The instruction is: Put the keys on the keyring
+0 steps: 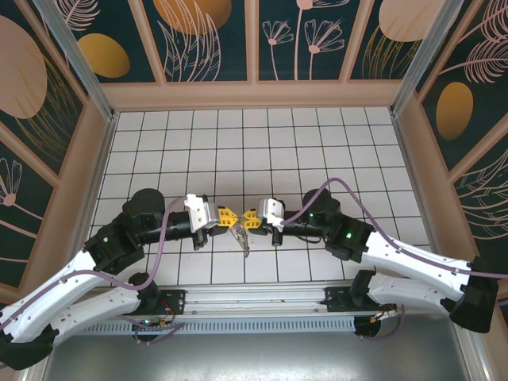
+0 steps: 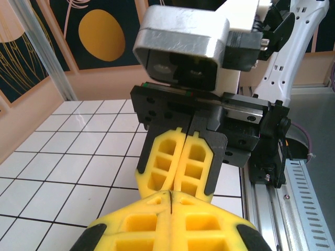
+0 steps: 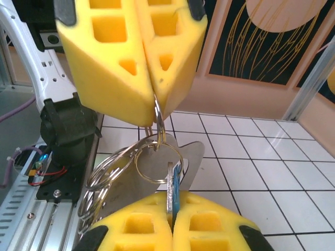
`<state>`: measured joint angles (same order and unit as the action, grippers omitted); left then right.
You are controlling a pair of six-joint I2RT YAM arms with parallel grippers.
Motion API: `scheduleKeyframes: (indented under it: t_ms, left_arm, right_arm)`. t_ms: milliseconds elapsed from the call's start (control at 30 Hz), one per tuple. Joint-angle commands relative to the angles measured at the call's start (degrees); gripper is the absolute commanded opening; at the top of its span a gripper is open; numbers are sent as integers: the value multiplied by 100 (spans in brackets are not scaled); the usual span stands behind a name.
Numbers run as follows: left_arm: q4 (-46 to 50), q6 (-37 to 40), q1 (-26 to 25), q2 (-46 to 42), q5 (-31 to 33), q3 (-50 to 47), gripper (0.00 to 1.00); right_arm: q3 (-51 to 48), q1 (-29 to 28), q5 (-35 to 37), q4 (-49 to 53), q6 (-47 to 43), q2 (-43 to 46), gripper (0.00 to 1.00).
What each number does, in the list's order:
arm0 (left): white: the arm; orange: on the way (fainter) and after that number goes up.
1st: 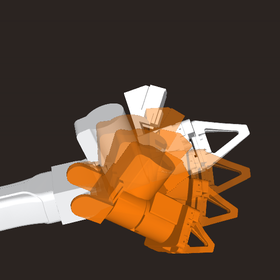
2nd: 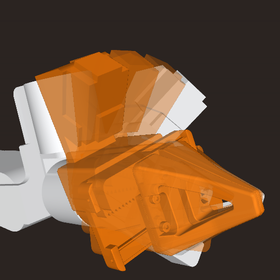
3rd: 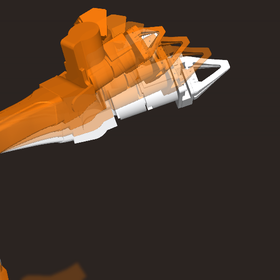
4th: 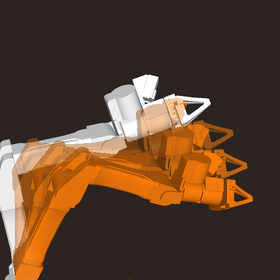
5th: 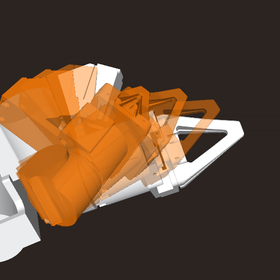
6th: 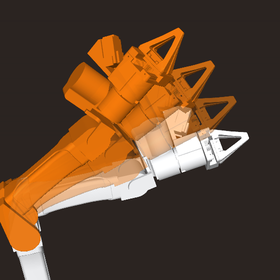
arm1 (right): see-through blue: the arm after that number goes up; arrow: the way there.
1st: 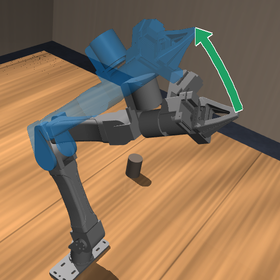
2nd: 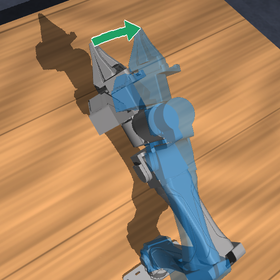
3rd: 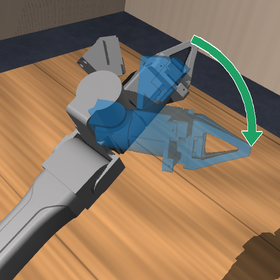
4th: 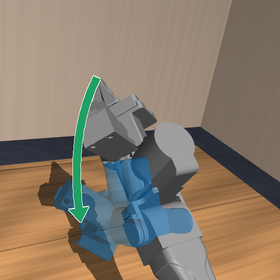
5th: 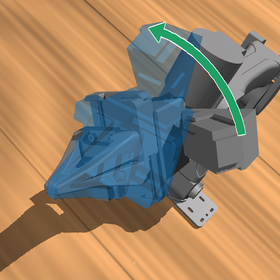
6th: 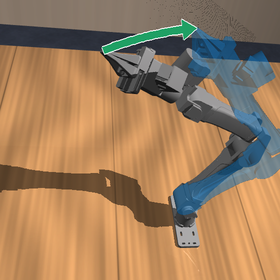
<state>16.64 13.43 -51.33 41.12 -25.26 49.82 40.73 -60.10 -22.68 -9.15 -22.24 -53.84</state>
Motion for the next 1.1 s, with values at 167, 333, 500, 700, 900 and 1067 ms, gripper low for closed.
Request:
scheduleKeyframes:
  t_ms: [167,333,500,700,900,1067]
  left_arm:
    - [-215,-42,-16,-76,-23,-25,0]
    - [-188,-34,-16,14,-93,-20,0]
    - [-155,-2,-10,93,-152,-7,0]
    - [-133,30,-11,177,-87,-90,0]
    - [-135,37,-13,196,113,-208,0]
    - [-215,-23,-17,169,404,-356,0]
  right_arm:
    - [-250,-57,232,-589,-140,472,0]
    - [-164,-108,329,-483,-194,424,0]
    - [-58,-151,434,-400,-152,339,0]
    - [74,-187,560,-301,-70,301,0]
    - [228,-205,836,-52,-70,196,0]
    - [286,-213,976,76,-71,155,0]
